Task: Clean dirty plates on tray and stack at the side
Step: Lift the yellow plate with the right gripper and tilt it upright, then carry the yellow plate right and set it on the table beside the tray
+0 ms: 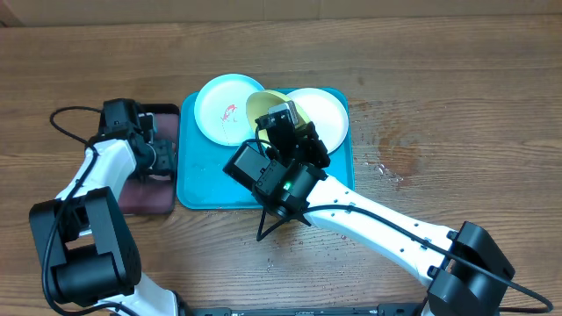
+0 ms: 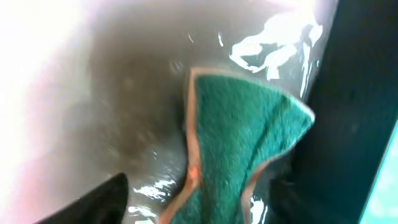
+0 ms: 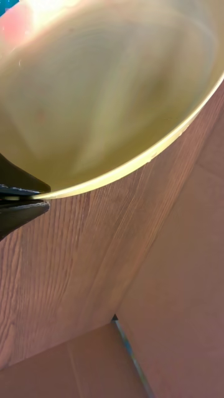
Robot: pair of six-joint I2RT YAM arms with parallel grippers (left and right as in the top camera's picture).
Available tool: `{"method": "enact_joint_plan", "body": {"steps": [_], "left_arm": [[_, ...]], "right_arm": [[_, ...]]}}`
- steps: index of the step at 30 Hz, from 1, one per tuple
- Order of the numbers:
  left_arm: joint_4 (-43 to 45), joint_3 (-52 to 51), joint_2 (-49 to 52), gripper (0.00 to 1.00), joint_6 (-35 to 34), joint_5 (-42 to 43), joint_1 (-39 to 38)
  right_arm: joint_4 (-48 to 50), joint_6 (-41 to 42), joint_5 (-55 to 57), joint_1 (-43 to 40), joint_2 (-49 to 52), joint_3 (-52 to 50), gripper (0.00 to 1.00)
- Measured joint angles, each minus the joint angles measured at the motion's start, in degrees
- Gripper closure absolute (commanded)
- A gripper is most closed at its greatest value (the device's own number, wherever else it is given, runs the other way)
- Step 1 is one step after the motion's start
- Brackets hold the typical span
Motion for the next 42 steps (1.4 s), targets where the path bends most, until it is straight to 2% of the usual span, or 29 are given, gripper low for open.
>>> {"method": "enact_joint_plan", "body": {"steps": [3, 9, 13, 18, 20, 21, 23, 24, 25, 31, 32, 34, 35, 36, 39, 41, 42], "left_arm": [[1.53, 0.31, 0.00, 0.26, -0.04, -0.13, 0.00], [5.25, 0.35, 0.00, 0.39, -0.22, 1.95, 0.00], [6.88, 0.35, 0.24, 0.40, 0.24, 4.66, 0.00], [7.72, 0.35, 2.54, 0.48, 1.16, 6.36, 0.00], [8.04, 0.35, 3.10, 0.55, 1.31, 6.40, 0.00], [8.13, 0.35, 3.17, 0.62, 1.40, 6.43, 0.00], [8.33, 0.35, 3.17, 0.80, 1.27, 6.56, 0.00], [8.50, 0.35, 3.17, 0.93, 1.29, 6.58, 0.00], [8.68, 0.35, 3.17, 0.96, 1.38, 6.58, 0.00], [8.61, 1.01, 3.17, 0.96, 1.70, 6.32, 0.00], [8.22, 1.51, 3.17, 0.91, 1.70, 6.27, 0.00], [7.85, 2.45, 3.17, 0.45, 1.88, 6.10, 0.00], [7.56, 2.97, 3.17, 0.27, 1.90, 6.05, 0.00], [7.21, 3.45, 3.17, 0.24, 1.92, 6.05, 0.00], [5.68, 4.17, 3.17, 0.26, 1.86, 5.90, 0.00], [3.98, 4.20, 3.17, 0.34, 1.64, 5.90, 0.00], [3.13, 4.22, 3.17, 0.41, 1.55, 5.90, 0.00]], "right_arm": [[0.00, -0.04, -0.02, -0.02, 0.00, 0.00, 0.96], [-0.02, -0.04, -0.04, -0.02, 0.00, 0.00, 0.96], [-0.02, -0.04, -0.04, -0.02, 0.00, 0.00, 0.96], [-0.04, -0.02, -0.04, -0.02, 0.00, 0.00, 0.96], [-0.04, -0.04, -0.04, 0.00, 0.00, 0.00, 0.96], [-0.02, -0.02, -0.04, -0.02, 0.00, 0.00, 0.96], [-0.02, -0.02, -0.04, 0.00, 0.00, 0.00, 0.96], [0.00, -0.02, -0.07, 0.00, 0.00, 0.00, 0.96], [-0.02, -0.02, -0.07, -0.02, 0.00, 0.00, 0.96], [-0.02, -0.04, -0.04, 0.00, 0.00, 0.00, 0.96], [-0.02, -0.04, -0.04, -0.02, 0.00, 0.00, 0.96], [-0.02, -0.02, -0.04, -0.02, 0.00, 0.00, 0.96], [0.00, -0.04, -0.07, 0.00, 0.00, 0.00, 0.96], [-0.02, -0.02, -0.04, -0.02, 0.00, 0.00, 0.96], [-0.02, -0.04, -0.07, -0.02, 0.00, 0.00, 0.96], [0.00, -0.04, -0.07, -0.02, 0.00, 0.00, 0.96], [0.02, -0.02, -0.09, -0.02, 0.00, 0.00, 0.96]]}}
